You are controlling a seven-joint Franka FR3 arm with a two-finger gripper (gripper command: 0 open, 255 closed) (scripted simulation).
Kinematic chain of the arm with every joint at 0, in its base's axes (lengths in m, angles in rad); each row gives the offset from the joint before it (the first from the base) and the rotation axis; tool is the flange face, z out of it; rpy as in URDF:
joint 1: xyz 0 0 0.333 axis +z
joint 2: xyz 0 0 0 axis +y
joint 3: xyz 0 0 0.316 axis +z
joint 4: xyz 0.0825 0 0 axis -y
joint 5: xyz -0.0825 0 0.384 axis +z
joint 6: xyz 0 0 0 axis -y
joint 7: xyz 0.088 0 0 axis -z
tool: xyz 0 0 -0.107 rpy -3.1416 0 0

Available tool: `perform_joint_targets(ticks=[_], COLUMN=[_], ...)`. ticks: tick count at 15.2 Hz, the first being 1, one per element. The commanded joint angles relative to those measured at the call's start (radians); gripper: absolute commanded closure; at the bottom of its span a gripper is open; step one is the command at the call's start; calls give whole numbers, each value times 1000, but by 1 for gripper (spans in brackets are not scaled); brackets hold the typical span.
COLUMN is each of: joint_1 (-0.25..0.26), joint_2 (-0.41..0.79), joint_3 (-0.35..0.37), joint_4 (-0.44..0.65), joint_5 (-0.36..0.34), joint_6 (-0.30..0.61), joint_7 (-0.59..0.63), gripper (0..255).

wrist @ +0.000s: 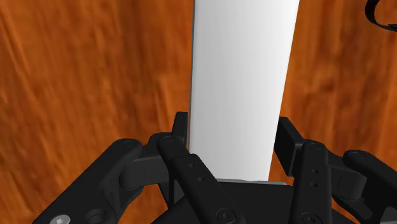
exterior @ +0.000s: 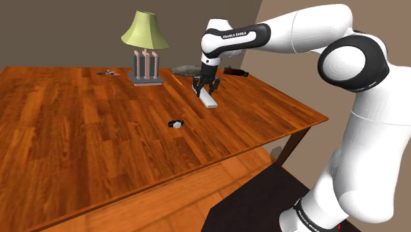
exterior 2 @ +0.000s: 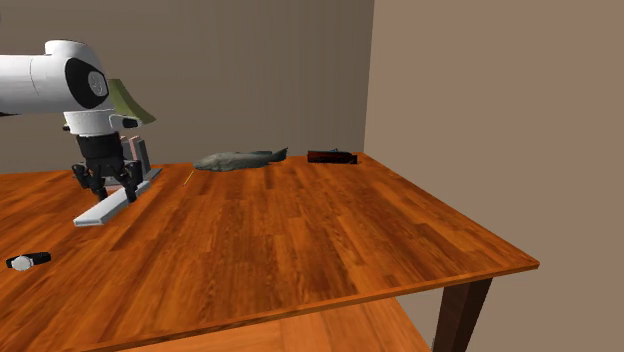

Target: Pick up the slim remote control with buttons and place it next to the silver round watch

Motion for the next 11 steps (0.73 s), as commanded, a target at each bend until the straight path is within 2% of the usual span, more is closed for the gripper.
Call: perform_joint_targets(ticks=[1,7,11], joint_1=[23,82,83], joint_2=[23,130,140], joint_3=[15,53,54], joint_4=[38,199,161], joint_5=[2,12,15], joint_6=[-15,-71,-22], joint_7=[41,145,143], gripper=[255,255,255])
